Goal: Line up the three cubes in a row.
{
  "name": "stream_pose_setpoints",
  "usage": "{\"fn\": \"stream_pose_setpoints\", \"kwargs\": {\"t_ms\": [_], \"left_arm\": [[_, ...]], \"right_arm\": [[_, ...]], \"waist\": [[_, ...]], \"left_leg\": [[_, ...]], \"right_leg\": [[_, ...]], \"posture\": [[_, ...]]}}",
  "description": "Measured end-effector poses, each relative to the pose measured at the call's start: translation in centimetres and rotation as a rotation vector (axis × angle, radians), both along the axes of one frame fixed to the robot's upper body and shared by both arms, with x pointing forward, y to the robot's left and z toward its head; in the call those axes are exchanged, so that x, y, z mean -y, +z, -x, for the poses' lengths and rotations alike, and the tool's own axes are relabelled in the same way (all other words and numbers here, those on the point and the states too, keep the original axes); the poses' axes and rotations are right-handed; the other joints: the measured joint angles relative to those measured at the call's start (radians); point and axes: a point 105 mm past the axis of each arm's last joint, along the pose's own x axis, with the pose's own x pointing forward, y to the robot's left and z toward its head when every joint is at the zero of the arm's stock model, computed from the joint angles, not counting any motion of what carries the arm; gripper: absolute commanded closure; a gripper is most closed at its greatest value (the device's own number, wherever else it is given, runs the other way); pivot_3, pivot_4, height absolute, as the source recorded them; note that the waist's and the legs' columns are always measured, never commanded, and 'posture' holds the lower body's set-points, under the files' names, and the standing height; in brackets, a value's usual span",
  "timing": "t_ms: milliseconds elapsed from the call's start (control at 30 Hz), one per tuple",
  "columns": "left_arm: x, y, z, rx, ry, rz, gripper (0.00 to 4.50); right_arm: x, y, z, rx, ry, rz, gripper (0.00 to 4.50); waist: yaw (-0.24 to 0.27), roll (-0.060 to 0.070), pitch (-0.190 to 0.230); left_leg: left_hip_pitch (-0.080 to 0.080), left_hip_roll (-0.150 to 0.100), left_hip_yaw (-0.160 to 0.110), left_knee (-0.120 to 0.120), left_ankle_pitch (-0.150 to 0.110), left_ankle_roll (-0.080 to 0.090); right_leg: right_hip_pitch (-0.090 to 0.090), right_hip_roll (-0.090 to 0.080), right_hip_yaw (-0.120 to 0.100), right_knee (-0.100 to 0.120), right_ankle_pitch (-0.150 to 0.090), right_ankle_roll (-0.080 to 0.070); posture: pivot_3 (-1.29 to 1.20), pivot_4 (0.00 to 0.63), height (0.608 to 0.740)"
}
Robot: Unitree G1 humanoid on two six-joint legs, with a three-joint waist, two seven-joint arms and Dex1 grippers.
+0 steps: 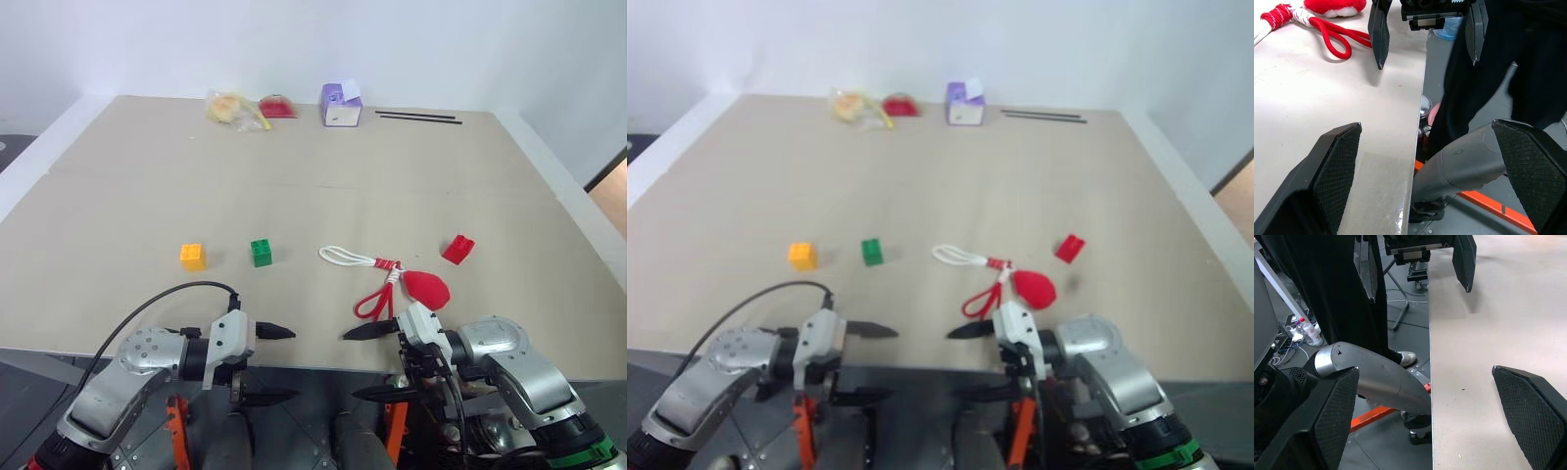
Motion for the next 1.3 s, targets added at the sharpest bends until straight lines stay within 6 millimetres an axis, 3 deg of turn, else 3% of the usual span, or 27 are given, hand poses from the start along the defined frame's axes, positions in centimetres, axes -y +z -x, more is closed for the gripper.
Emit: {"fn": "stream_pose_setpoints", "kwargs": {"t_ms": [367,733,867,967,1067,1167,1300], "left_arm": [[0.1,-0.1,-0.3,0.001,0.004,0.007,0.07],[0.5,0.2,-0.4,0.002,0.012,0.033,0.07],[1.6,2.5,-2.8,0.028,0.099,0.137,0.07],[1.9,5.4,-5.6,0.083,0.218,0.230,0.07],[2.1,6.9,-7.0,0.102,0.292,0.295,0.07],[2.8,8.0,-8.0,0.106,0.337,0.354,0.07],[3.7,8.8,-8.3,0.122,0.335,0.384,0.07]], "right_arm": [[0.9,-0.5,2.5,-0.054,0.102,0.040,0.00],[0.8,-0.2,2.4,-0.029,0.079,0.020,0.00],[0.7,1.6,0.2,0.040,-0.030,-0.026,0.00],[1.3,4.0,-3.7,0.114,-0.205,-0.046,0.00],[2.4,5.4,-6.5,0.118,-0.348,-0.023,0.00],[4.6,7.3,-9.2,0.129,-0.503,0.045,0.00],[8.4,8.1,-10.6,0.122,-0.661,0.201,0.00]], "waist": [[0.001,0.000,0.000],[0.001,0.000,0.000],[0.001,-0.001,0.000],[0.000,-0.001,0.000],[0.000,-0.001,0.000],[0.001,-0.001,0.000],[0.009,-0.001,0.000]], "left_leg": [[0.001,0.000,0.000,0.000,0.000,0.000],[0.001,0.000,0.000,0.002,0.000,0.000],[0.001,0.000,0.000,0.003,0.000,0.000],[0.001,0.000,0.000,0.005,0.001,0.001],[0.002,0.000,0.000,0.005,0.002,0.003],[0.001,0.000,0.000,0.005,0.003,0.005],[-0.001,-0.001,0.000,0.002,0.001,0.006]], "right_leg": [[0.000,0.000,0.000,0.000,-0.002,-0.003],[0.000,0.000,0.000,0.000,-0.002,-0.003],[0.001,0.000,0.000,0.000,-0.002,-0.003],[0.004,0.000,0.000,0.000,-0.001,-0.004],[0.006,0.000,0.000,0.000,-0.001,-0.004],[0.006,0.000,0.000,0.000,-0.001,-0.003],[0.005,0.000,0.000,0.000,-0.002,0.000]], "posture": [[0.00,0.150,0.740],[0.00,0.150,0.740],[0.00,0.150,0.740],[0.00,0.150,0.740],[0.00,0.150,0.740],[0.00,0.150,0.740],[0.00,0.150,0.740]]}}
